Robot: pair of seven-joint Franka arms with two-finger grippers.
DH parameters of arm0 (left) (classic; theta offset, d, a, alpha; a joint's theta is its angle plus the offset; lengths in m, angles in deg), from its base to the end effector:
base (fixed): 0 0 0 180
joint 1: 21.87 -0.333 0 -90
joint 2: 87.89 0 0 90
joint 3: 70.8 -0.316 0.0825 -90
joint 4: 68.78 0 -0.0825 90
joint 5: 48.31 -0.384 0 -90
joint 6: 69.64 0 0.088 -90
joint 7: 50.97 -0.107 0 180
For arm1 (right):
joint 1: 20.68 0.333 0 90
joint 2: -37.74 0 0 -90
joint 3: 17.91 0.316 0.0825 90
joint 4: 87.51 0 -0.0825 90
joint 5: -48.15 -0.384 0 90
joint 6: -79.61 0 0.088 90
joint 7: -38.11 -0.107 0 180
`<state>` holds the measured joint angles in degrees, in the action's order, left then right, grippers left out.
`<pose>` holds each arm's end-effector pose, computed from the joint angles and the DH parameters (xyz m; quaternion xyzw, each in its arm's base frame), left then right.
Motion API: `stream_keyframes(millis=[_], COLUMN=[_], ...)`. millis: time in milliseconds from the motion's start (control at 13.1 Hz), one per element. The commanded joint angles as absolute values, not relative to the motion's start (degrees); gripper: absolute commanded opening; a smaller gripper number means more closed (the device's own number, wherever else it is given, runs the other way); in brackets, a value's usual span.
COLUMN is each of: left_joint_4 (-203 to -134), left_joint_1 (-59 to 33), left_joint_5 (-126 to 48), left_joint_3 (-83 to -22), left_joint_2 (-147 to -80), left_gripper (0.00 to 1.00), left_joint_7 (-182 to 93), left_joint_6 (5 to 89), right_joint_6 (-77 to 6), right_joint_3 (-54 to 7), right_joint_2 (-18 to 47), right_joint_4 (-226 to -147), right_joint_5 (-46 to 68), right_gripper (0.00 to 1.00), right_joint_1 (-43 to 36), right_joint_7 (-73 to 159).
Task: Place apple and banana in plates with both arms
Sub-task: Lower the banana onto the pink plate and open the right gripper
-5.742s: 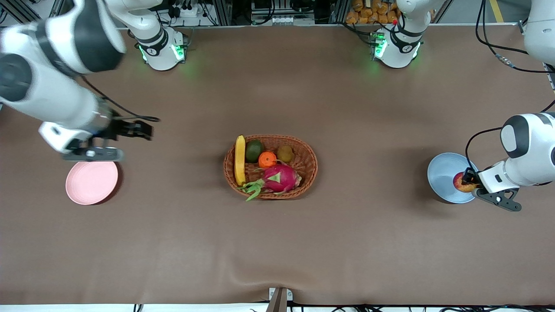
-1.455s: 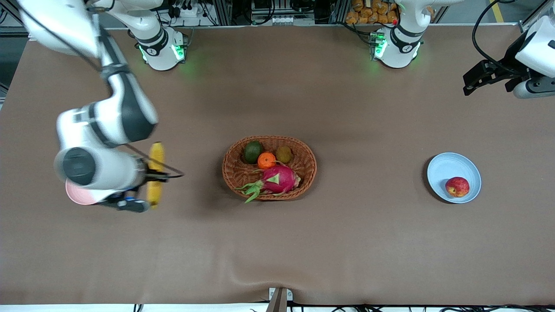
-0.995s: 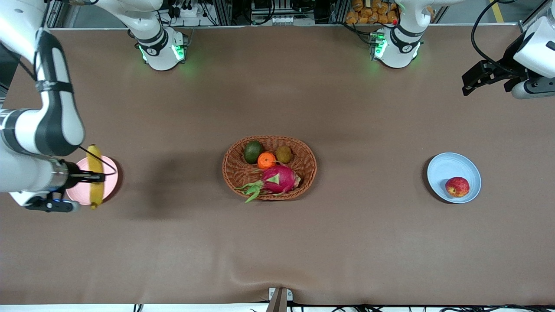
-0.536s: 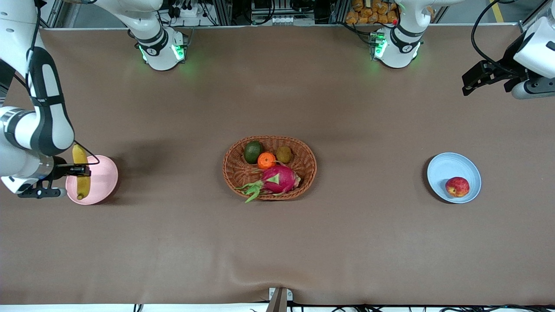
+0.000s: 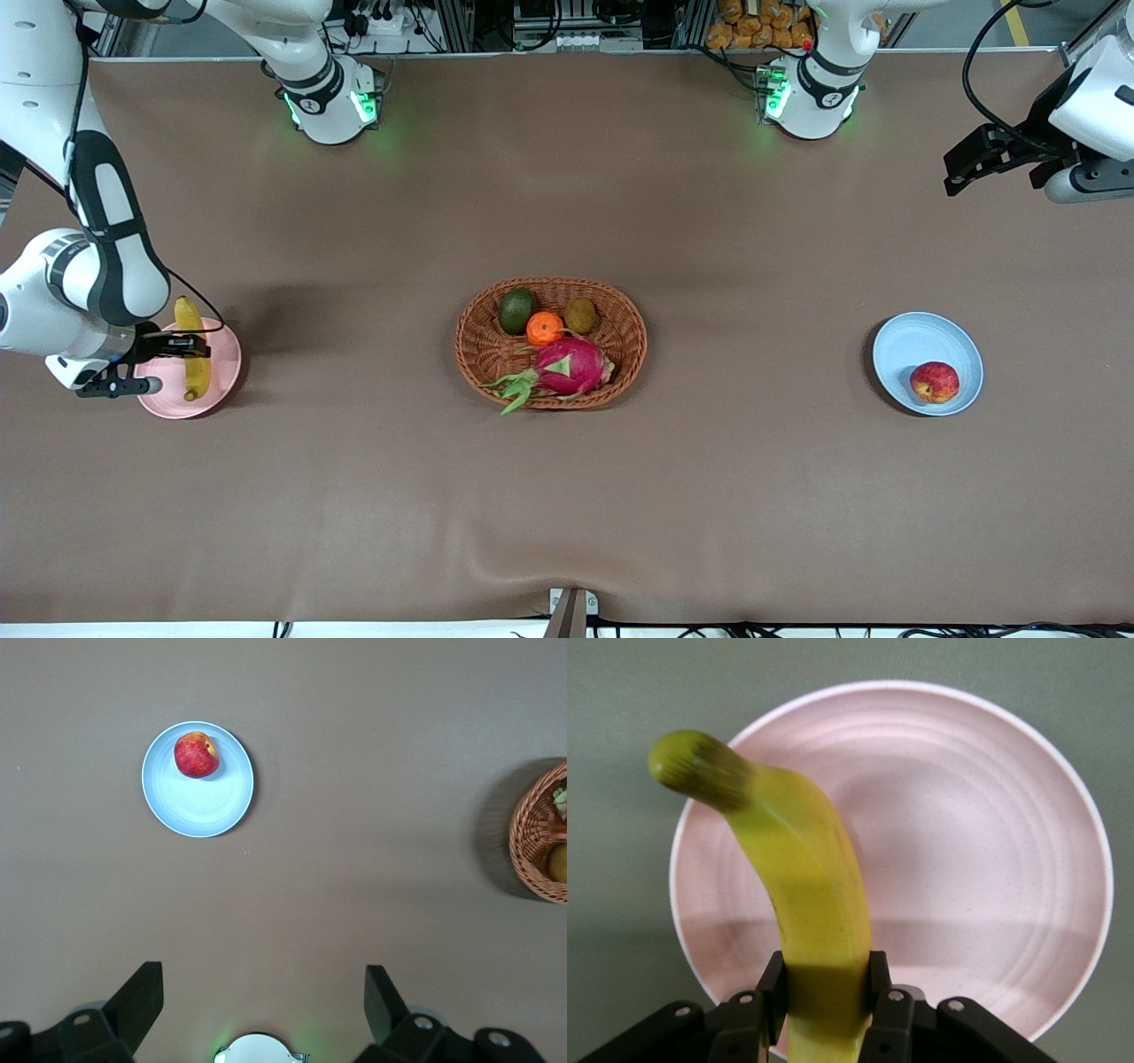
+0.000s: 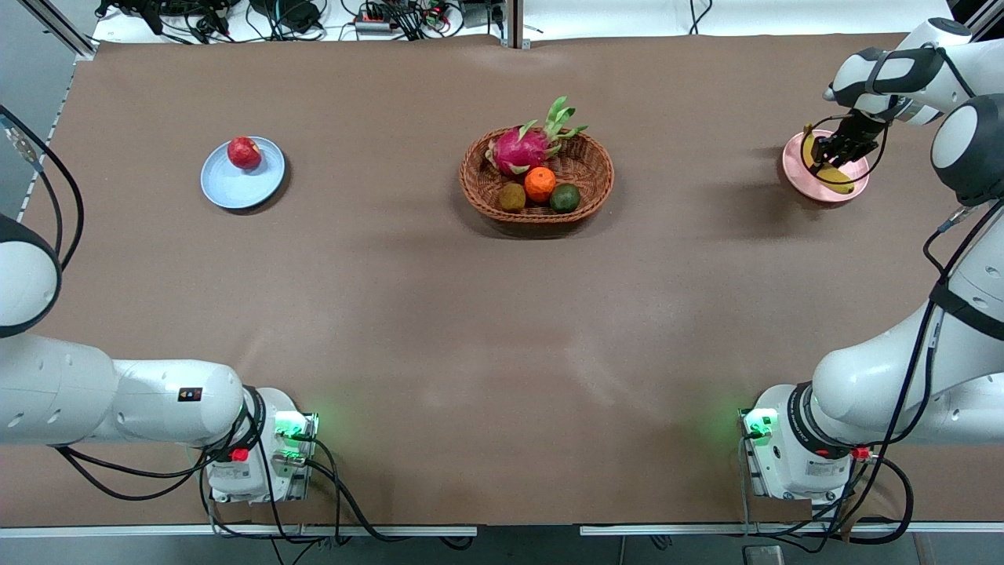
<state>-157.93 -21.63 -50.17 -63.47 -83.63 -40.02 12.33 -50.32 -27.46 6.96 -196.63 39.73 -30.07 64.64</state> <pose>0.5122 -0.0671 0.6591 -0.9989 -0.0316 0.0221 0.0247 0.5813 -0.1921 0.2051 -0.9964 -0.0223 0.0717 0.0397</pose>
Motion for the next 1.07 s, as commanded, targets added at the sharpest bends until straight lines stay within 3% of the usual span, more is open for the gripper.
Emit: stream_keyframes(millis=[0,77,306,995], left_joint_4=[-158.3,-158.3,-158.3,-158.2], left_joint_1=[-21.6,-21.6,-21.7,-21.7], left_joint_5=[-49.5,-49.5,-49.5,-49.5], left_joint_3=[-63.7,-63.7,-63.7,-63.7], left_joint_2=[-83.1,-83.1,-83.0,-83.1], left_gripper=[1.0,1.0,1.0,1.0], left_joint_7=[-39.9,-39.9,-39.9,-39.8], left_joint_6=[11.8,11.8,11.7,11.8], right_joint_6=[-51.4,-51.3,-49.9,-18.2], right_joint_3=[-27.4,-27.4,-27.5,-27.5], right_joint_2=[6.4,6.1,6.4,8.6], right_joint_4=[-195.8,-195.4,-193.8,-171.8], right_joint_5=[37.9,37.9,37.9,38.6], right_gripper=[0.72,1.0,1.0,1.0], right_joint_1=[-30.7,-30.7,-30.3,-27.8], right_joint_7=[67.6,67.6,67.6,66.8])
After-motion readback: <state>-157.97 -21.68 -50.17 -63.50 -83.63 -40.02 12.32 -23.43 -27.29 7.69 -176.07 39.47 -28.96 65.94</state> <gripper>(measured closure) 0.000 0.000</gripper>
